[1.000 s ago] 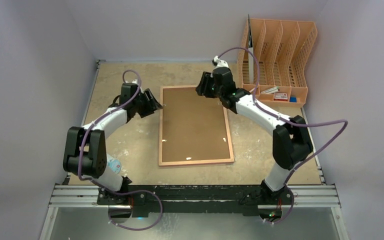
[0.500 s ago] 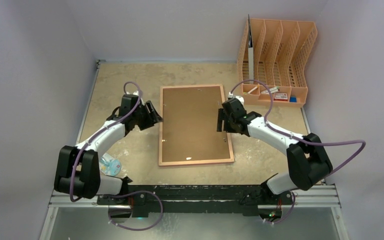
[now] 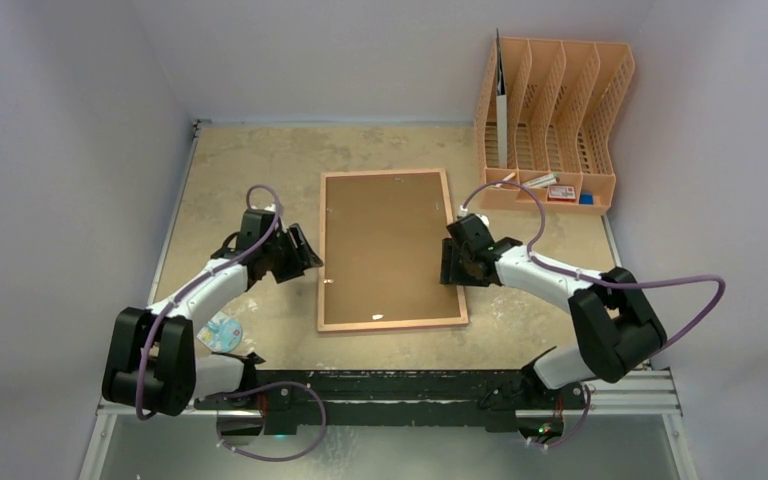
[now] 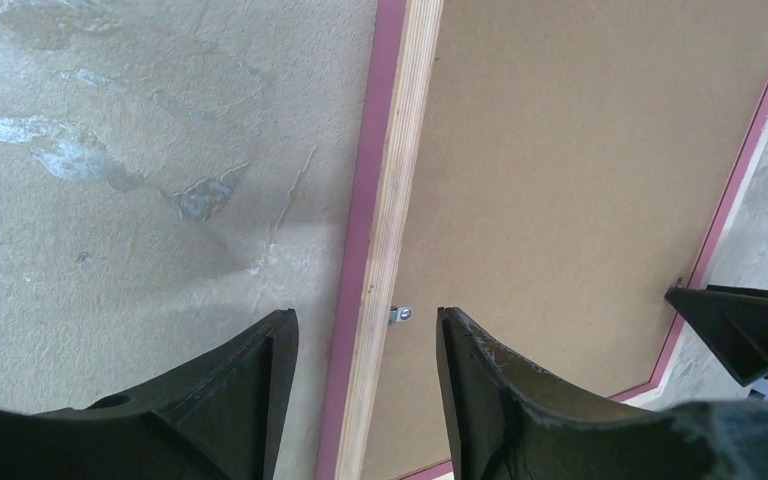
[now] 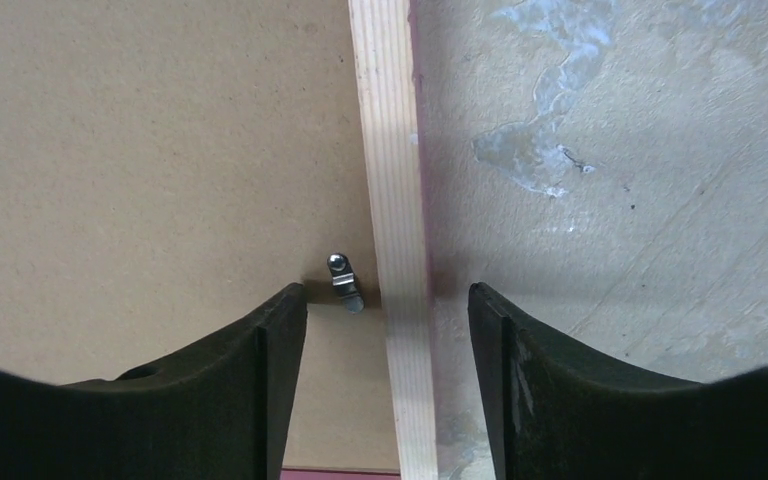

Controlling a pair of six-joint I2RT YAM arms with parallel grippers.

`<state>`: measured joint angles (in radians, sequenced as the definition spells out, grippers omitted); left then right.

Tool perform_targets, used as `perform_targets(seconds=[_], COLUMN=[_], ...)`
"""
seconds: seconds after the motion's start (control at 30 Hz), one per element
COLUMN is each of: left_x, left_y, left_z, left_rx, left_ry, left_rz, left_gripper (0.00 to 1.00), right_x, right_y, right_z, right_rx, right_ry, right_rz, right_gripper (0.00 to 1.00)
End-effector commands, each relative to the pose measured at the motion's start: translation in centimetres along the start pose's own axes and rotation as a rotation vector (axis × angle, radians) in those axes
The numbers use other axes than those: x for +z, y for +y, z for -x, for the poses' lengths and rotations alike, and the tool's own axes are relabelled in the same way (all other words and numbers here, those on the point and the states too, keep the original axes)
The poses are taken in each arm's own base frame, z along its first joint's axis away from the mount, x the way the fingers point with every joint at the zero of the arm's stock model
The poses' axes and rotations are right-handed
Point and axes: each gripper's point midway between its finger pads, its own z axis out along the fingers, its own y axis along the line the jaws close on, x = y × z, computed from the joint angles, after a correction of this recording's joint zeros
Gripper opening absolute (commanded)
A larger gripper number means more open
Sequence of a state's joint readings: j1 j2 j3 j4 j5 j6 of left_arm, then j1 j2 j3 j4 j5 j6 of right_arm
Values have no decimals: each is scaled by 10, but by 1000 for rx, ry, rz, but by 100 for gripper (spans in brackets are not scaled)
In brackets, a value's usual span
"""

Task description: Put the photo into the frame

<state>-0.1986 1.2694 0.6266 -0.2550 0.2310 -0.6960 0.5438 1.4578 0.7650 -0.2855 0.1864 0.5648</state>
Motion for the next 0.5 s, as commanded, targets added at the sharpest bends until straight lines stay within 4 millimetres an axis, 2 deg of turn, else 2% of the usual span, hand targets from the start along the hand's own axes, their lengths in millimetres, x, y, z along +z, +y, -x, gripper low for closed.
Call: perform_targets(seconds=[0.0,0.1,0.2,0.47], left_x=[1,2,2,4], left_y=[0,2,4,5], left_z=[-1,-5,-7,-14], left_rx=[1,0,0,0], left_ry=[-5,2,6,36], left_rz=[-13,-13,-7,-15], left_gripper=[55,55,55,55], right_x=[-1,0,-1,-11], right_y=[6,6,7,13], right_z=[-5,-10,-10,-8], right_rx=[32,38,49,45], right_ry=[6,20,20,13], right_rz=[37,42,47,93], right_gripper=[60,51,46,48])
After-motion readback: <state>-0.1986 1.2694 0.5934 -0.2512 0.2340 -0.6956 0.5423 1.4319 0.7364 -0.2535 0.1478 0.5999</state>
